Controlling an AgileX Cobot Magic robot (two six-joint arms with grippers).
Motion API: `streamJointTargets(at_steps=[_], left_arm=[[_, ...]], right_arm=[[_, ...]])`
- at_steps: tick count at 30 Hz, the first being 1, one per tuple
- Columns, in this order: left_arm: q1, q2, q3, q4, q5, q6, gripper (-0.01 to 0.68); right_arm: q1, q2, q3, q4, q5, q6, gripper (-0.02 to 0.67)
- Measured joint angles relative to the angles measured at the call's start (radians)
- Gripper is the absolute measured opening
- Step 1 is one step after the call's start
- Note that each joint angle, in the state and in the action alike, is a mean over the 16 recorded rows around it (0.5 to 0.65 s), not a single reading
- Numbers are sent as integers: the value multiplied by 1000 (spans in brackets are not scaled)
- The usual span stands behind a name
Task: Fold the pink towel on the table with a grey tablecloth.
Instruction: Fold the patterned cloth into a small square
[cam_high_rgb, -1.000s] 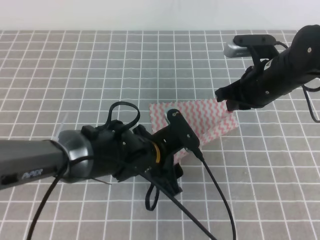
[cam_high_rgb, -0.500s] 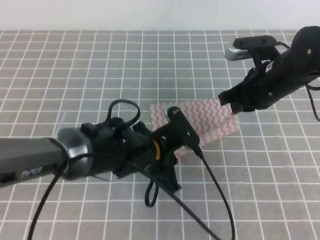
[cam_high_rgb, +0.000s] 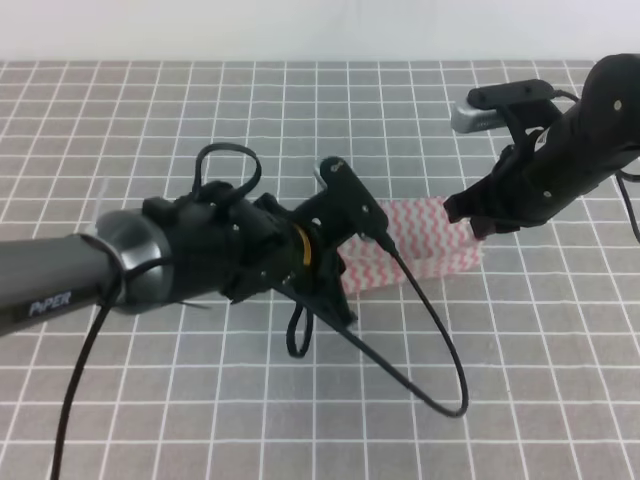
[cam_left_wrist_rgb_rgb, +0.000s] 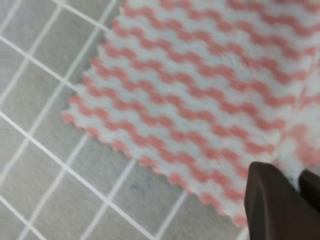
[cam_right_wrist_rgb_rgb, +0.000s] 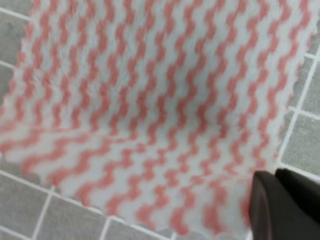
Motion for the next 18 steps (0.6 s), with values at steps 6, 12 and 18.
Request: streamJointTargets(at_steps=[6,12,18], left_arm=[[7,26,-29,2,11,1,-1],[10,47,-62,14,27,1,-1],[23,68,-106,33,55,3,-1]], right_arm=[[0,30,0,-9,3,2,-16],[0,58,0,-6,-14,3,-16],[0,70,0,-6,-41,4,-16]])
